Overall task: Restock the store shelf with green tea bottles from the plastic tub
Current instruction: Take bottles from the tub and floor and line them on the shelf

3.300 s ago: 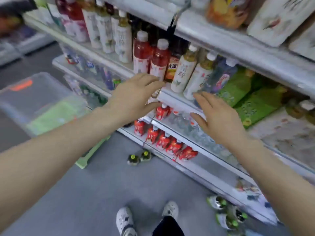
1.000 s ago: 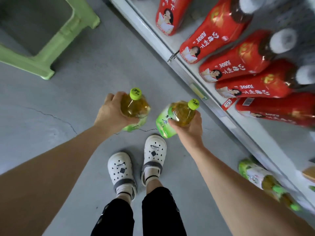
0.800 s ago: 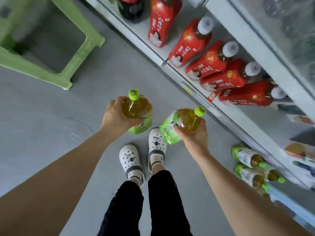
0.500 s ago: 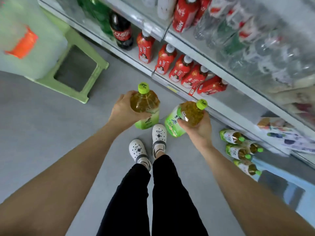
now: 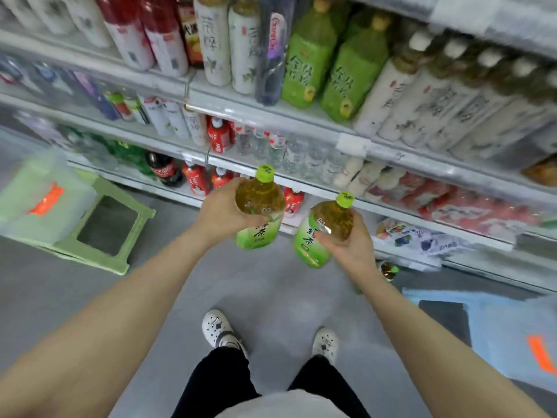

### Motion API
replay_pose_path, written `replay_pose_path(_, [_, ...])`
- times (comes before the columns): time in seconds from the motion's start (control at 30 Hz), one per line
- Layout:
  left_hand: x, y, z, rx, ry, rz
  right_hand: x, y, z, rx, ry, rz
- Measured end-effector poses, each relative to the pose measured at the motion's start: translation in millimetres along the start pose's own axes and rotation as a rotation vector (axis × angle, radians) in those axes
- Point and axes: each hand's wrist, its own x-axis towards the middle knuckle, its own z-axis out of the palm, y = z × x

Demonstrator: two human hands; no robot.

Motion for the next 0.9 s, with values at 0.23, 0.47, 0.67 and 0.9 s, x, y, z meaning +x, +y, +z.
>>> replay_pose_path(0.23, [-24, 122, 57, -0.038, 0.048, 0.065, -1, 11, -157, -0.003, 0.042, -0.156])
replay_pose_path(0.47, [-37, 239, 86, -0.064, 0.076, 0.236, 1, -22, -291, -0.080, 0.061, -0.331])
replay_pose_path(0.67, [-37, 321, 64, -0.082, 0.108, 0.397, -20, -86, -371, -0.129, 0.178, -0.477])
replay_pose_path(0.9, [-35, 409, 8, -0.198, 0.102, 0.585, -37, -159, -445, -0.104, 0.346, -0.606])
